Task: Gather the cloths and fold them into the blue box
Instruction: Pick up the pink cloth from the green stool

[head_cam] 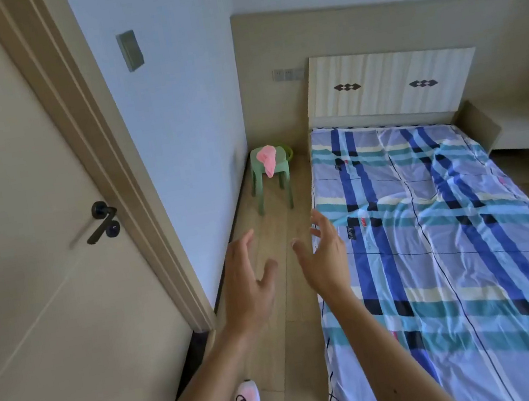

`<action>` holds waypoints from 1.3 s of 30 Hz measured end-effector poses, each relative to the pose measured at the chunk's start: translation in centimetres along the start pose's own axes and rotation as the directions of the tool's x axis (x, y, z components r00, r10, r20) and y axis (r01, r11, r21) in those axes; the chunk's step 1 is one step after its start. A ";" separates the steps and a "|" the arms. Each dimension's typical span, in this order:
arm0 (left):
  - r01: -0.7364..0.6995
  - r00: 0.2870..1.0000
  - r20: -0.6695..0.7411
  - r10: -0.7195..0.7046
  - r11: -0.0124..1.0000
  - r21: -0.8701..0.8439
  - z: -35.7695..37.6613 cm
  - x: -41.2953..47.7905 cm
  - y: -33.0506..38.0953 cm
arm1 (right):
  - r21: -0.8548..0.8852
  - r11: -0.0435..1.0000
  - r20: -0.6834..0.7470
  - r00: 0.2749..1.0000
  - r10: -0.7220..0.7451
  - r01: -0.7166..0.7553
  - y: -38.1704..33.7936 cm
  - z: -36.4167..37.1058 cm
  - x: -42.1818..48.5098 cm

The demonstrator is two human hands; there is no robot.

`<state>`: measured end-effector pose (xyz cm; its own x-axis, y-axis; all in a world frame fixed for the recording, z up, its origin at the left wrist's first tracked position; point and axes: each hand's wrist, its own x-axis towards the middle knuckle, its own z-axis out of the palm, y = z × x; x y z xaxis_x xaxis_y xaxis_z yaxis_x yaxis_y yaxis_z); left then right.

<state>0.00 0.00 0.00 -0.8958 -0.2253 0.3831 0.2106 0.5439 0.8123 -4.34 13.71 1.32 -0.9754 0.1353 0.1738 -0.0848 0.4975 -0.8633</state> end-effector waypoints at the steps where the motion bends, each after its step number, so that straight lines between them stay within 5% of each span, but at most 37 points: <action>1: 0.010 1.000 -0.017 -0.010 1.000 -0.013 0.2 0.6 -0.3 | 0.011 1.000 -0.006 1.000 0.015 -0.015 0.1 0.3 0.5; 23: 0.150 0.976 0.163 -0.142 0.988 -0.035 5.3 27.7 -14.6 | 0.011 0.975 -0.020 0.975 0.223 -0.223 2.3 14.9 25.0; 39: 0.202 0.950 0.244 -0.197 0.979 0.004 18.9 49.4 -21.3 | 0.014 0.973 0.037 0.973 0.228 -0.229 8.2 20.4 52.6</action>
<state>-56.19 -7.43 -6.72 -0.9876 -0.1235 0.0968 0.0240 0.4908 0.8710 -60.51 7.43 -6.31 -0.9759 0.2136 -0.0452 0.1377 0.4414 -0.8867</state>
